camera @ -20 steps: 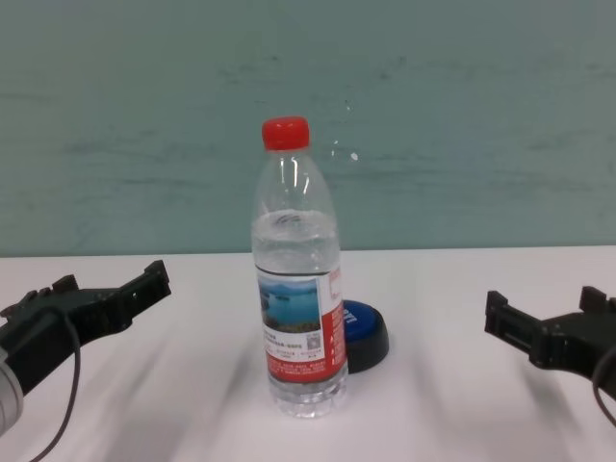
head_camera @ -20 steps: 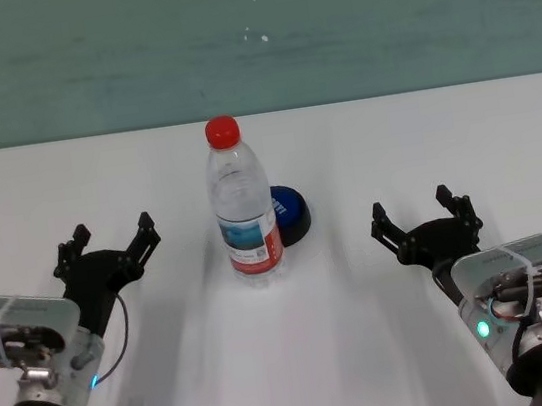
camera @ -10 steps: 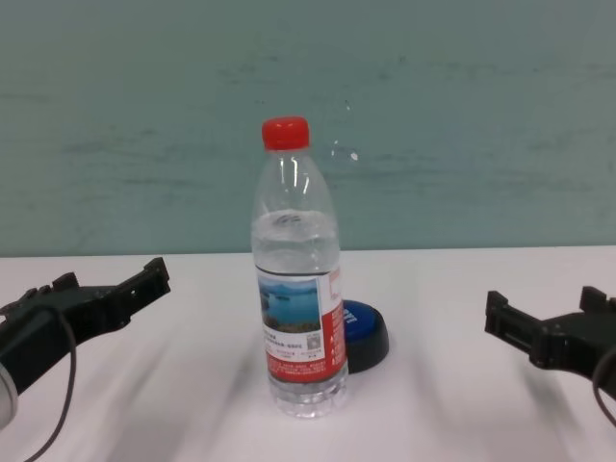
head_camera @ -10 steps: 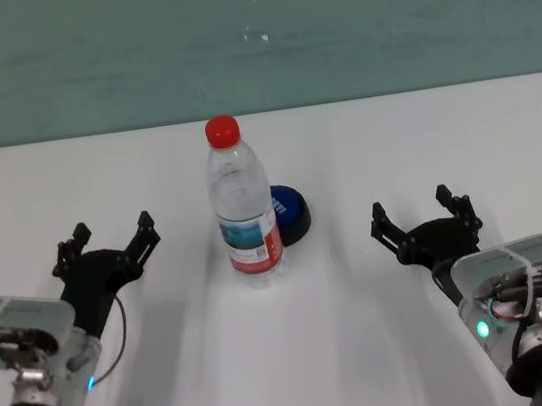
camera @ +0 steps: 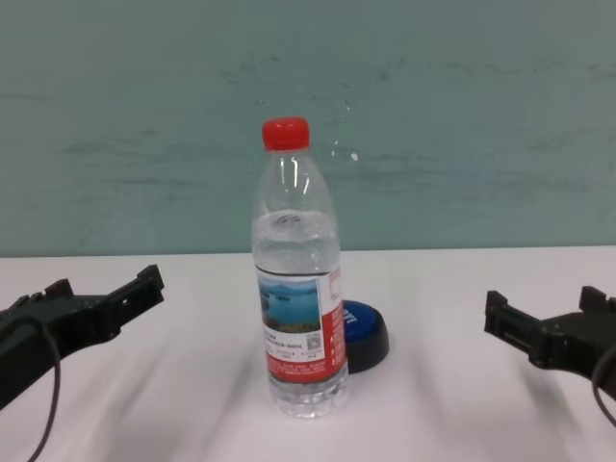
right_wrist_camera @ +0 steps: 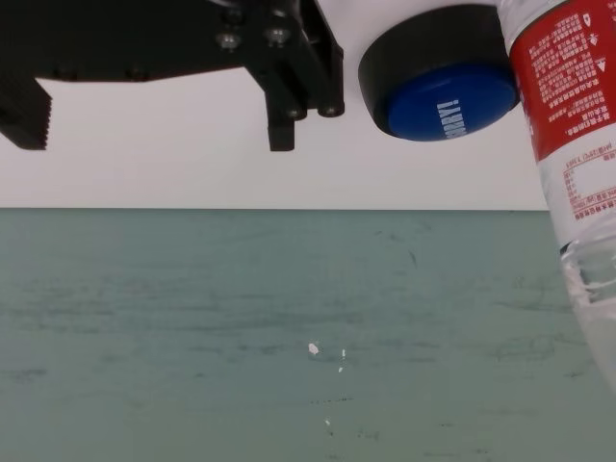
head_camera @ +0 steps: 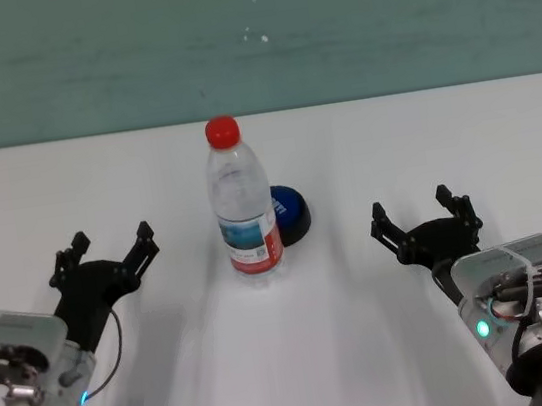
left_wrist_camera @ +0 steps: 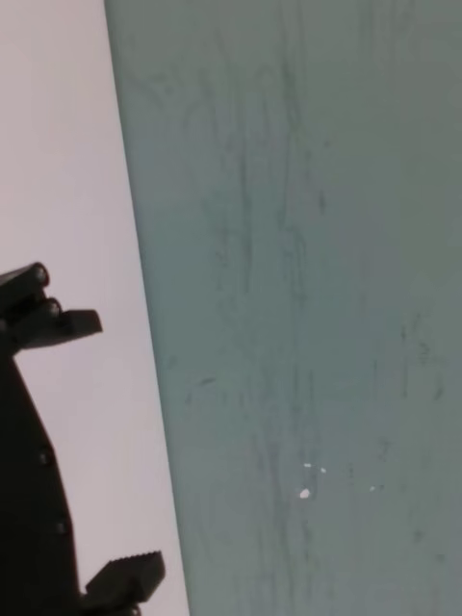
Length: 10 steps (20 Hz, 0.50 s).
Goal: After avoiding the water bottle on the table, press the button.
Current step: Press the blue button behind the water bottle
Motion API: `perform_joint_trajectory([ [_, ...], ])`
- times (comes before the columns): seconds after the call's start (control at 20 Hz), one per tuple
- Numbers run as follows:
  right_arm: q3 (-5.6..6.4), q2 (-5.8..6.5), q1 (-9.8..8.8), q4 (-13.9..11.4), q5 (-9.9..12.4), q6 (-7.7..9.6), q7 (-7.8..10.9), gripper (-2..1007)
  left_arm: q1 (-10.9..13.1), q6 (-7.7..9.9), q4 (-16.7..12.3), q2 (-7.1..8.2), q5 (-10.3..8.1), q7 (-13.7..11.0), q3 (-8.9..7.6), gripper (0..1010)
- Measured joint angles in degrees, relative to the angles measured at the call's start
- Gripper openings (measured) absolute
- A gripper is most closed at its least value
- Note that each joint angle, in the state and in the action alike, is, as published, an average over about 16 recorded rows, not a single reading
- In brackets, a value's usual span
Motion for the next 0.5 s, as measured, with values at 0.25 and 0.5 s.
perform_joint_trajectory([
  [0.25,0.0,0.0,0.0,0.0,0.0,0.0,0.0,1004,1.46,-0.52,-1.02,-0.04,0.29,-1.14,-1.0,1010],
  [0.5,0.0,0.0,0.0,0.0,0.0,0.0,0.0,1004,3.22,-1.25,-2.31,0.27,0.27,-2.36,-1.96,1010],
])
